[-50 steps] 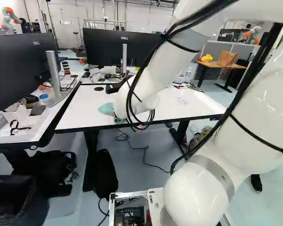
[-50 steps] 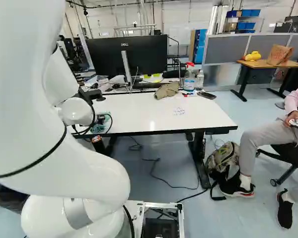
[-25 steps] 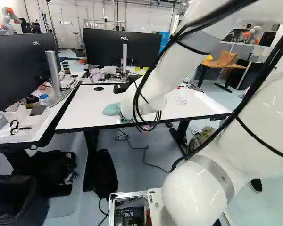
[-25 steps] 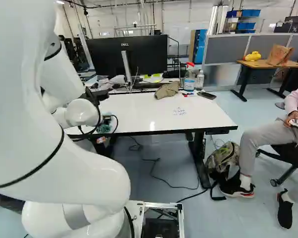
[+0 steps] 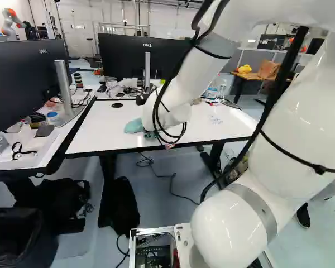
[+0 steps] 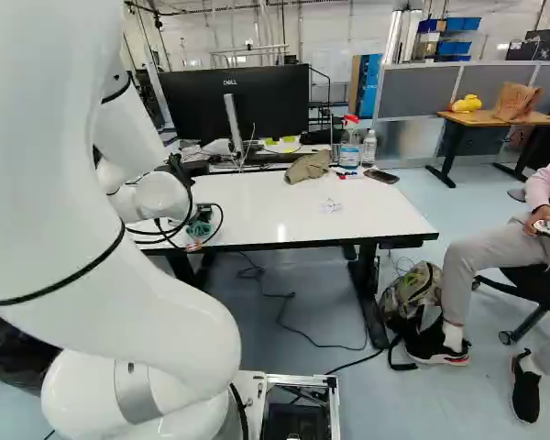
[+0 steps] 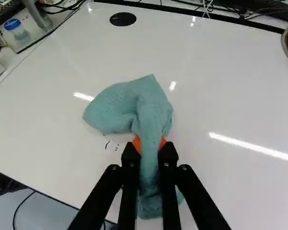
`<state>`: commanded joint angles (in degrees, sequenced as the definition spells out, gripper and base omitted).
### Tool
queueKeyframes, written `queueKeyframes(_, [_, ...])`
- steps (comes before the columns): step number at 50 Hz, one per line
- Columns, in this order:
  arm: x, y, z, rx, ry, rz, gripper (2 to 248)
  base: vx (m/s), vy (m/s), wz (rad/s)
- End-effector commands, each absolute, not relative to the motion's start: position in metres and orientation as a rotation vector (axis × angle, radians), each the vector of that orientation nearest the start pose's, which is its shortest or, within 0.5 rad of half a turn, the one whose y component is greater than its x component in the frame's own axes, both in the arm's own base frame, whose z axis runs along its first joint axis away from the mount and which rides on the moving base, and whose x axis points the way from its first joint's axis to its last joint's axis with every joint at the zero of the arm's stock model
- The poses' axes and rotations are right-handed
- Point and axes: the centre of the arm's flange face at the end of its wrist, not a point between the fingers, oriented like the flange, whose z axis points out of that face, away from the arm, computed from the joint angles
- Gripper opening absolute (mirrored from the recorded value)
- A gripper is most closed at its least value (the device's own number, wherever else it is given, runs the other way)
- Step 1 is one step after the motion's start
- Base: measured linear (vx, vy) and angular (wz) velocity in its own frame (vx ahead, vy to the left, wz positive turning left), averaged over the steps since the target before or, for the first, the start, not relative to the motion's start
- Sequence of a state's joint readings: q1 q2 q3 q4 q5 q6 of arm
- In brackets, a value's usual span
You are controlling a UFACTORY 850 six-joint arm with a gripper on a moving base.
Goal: Clean the table with the green towel
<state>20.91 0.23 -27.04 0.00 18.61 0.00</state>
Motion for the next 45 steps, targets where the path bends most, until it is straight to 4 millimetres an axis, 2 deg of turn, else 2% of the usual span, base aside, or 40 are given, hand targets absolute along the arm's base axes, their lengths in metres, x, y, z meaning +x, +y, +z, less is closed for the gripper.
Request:
queueKeyframes(31, [0.426,0.150,0.381,-2.731,-0.466,-1.172,50,0.000,0.000,0.000])
queueKeyframes(45, [0.433,0.170,0.381,-2.708,-0.514,-1.169,50,0.000,0.000,0.000])
